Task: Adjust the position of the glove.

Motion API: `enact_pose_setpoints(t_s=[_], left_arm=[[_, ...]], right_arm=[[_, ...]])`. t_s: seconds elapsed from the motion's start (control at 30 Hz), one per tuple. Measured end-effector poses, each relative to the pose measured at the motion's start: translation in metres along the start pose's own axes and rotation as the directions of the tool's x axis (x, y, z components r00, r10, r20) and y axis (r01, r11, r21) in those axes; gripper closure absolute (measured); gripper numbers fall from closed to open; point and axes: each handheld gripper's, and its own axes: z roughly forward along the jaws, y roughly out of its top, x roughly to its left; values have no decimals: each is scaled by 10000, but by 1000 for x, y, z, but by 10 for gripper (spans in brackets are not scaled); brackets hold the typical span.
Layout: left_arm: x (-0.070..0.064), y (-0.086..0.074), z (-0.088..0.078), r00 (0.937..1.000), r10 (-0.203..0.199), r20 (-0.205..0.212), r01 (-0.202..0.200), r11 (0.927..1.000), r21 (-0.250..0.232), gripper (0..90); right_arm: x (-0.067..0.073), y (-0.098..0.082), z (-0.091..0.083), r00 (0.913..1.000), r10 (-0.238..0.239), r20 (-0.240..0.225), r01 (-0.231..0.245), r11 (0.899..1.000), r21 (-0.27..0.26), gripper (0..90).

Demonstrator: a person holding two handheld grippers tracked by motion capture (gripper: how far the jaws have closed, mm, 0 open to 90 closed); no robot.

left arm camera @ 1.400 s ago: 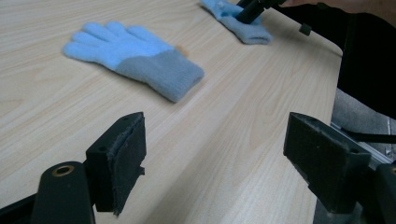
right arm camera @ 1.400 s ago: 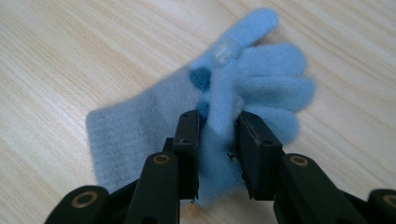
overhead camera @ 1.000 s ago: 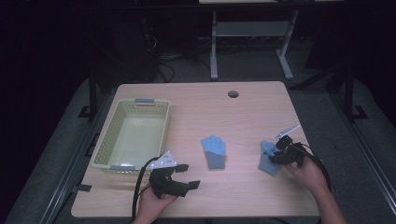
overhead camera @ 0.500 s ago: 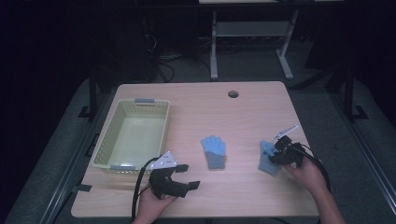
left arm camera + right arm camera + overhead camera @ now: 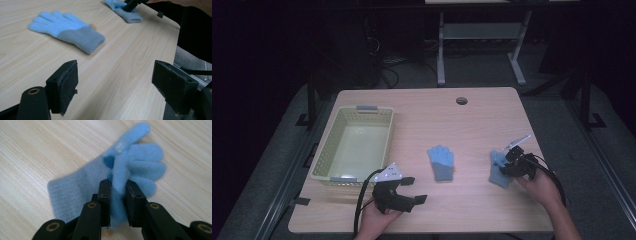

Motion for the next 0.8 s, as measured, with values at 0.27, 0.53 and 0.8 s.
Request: enact_pose_setpoints(t_s=[0.27,0.53,0.8], left_arm=[[0,0,1,10000,-2,21,2,10000,17,207],[-1,0,1,10000,22,47,-22,10000,46,207],[-1,-1,2,10000,4,63,-4,10000,12,207]], right_arm=[[1,0,0,10000,-79,35,79,10000,9,773],[2,1,0,9999,-95,70,95,10000,24,783],[1,1,0,10000,-21,0,21,10000,33,788]])
